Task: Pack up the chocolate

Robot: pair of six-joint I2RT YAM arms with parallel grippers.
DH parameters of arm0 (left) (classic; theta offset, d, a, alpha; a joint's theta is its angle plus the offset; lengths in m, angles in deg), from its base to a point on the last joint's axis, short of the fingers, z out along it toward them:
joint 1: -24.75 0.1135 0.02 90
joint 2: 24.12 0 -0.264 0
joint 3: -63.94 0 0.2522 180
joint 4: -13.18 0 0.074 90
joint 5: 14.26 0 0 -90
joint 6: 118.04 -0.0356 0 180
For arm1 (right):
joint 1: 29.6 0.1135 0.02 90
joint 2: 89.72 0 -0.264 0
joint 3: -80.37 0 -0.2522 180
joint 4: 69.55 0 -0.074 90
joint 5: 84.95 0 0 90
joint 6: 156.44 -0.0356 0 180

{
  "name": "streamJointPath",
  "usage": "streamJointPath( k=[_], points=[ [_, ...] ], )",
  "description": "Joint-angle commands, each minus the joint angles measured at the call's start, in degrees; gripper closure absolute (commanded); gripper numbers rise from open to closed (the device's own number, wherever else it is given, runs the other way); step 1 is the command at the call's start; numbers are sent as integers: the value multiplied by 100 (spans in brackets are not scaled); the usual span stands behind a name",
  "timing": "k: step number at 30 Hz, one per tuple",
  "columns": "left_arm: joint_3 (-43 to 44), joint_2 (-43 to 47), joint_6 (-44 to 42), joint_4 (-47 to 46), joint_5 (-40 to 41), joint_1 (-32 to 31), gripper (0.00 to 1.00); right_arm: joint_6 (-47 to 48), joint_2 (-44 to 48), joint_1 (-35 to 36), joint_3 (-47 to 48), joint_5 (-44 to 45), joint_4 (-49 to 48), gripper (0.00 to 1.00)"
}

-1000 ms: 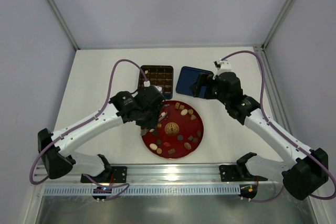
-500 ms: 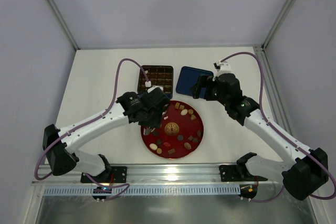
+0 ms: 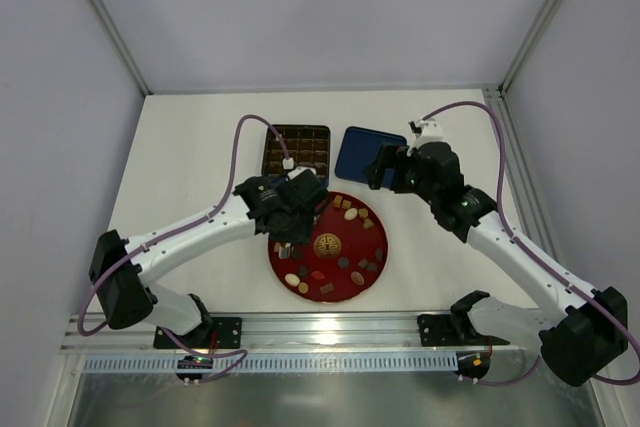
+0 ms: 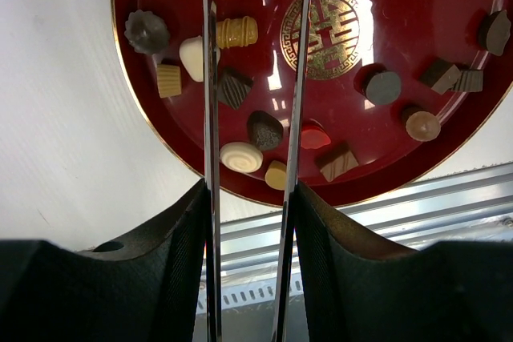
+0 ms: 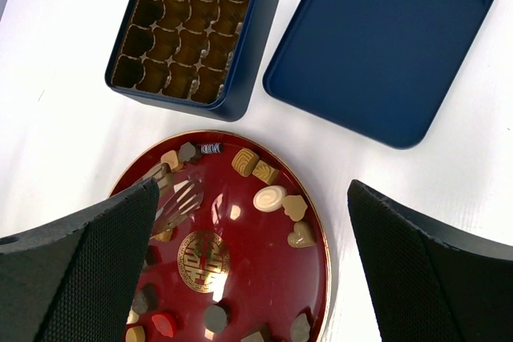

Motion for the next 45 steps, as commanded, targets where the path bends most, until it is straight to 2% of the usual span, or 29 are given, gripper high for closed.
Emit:
streamJointPath(
  k=[1, 31, 36, 43, 45],
  points=[
    [-40, -44, 49, -281, -26, -20, 55, 26, 153, 10, -32, 104, -93, 0],
    [-119, 43, 40, -27, -18, -125, 64, -54, 373, 1, -164, 131, -67, 0],
    [-128, 35, 14, 9, -36, -125, 67, -80, 364, 1, -173, 131, -84, 0],
    [91, 35, -109, 88, 44, -125, 80, -71, 373, 1, -173, 157, -85, 0],
    [206, 52, -153, 140, 70, -125, 80, -62, 390, 1, -173, 175, -85, 0]
  ],
)
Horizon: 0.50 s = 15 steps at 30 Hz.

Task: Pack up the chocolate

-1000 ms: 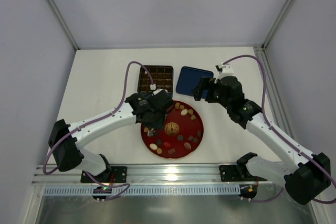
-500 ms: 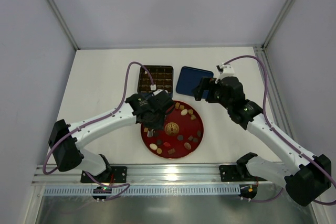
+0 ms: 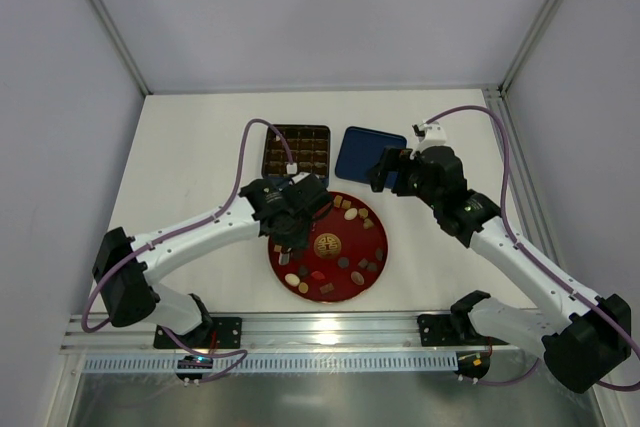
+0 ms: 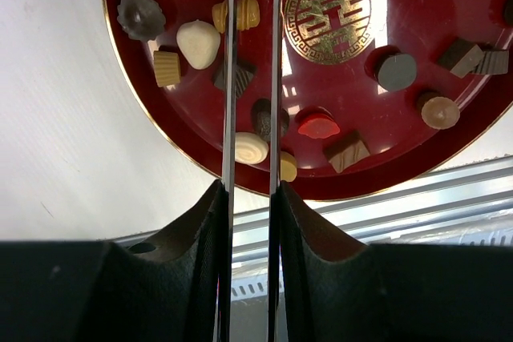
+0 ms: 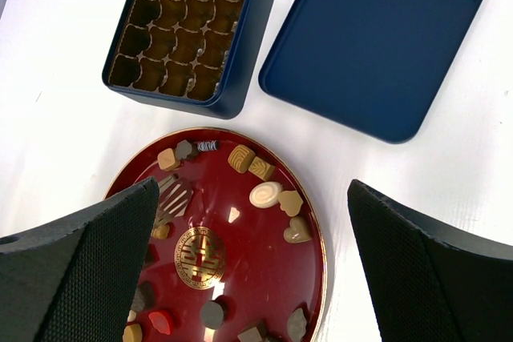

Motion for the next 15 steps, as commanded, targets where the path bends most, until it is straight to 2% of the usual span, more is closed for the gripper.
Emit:
streamJointPath(
  k=[1, 9, 15],
  points=[
    [407, 199, -136, 127, 164, -25, 80, -43, 148, 1, 4, 122, -76, 0],
    [952, 234, -311, 338, 208, -7, 82, -43, 139, 1, 39, 122, -93, 0],
    [1444, 164, -680, 391, 243, 484, 81, -25, 86, 1, 127, 96, -93, 0]
  ],
)
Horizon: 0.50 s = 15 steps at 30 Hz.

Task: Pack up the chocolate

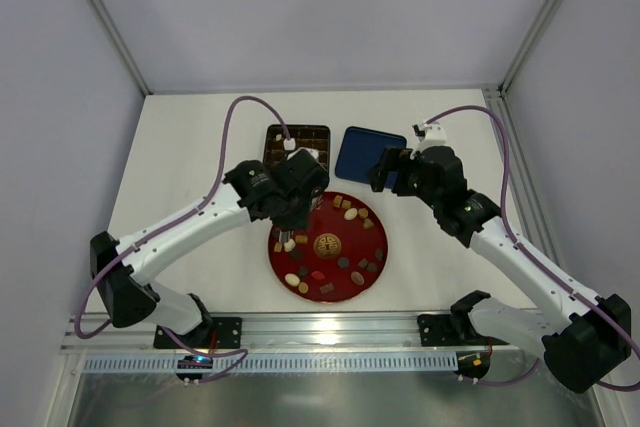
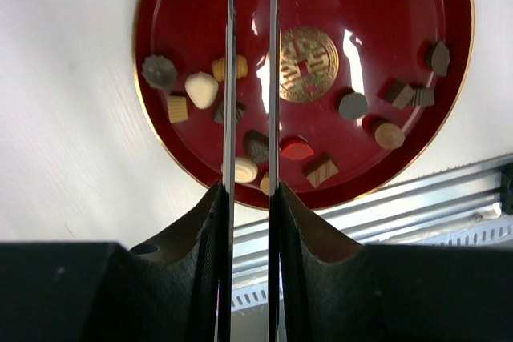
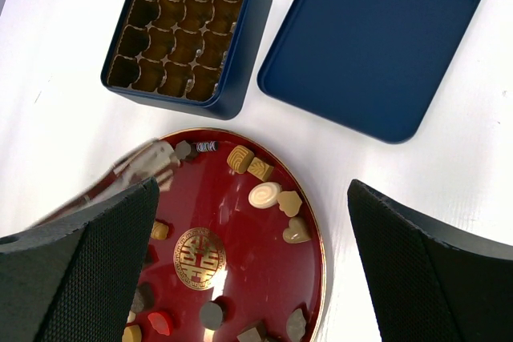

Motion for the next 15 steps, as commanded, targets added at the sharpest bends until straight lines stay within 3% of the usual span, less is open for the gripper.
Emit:
streamJointPath(
  k=[1, 9, 15],
  points=[
    [479, 116, -363, 41, 167, 369, 82, -19, 77, 10, 145, 46, -85, 0],
    [1260, -367, -1242, -196, 210, 1616, 82, 78, -177, 1, 470, -33, 30, 0],
    [1831, -1140, -1621, -521, 211, 2214, 82, 122, -248, 1, 611, -86, 65, 0]
  ],
)
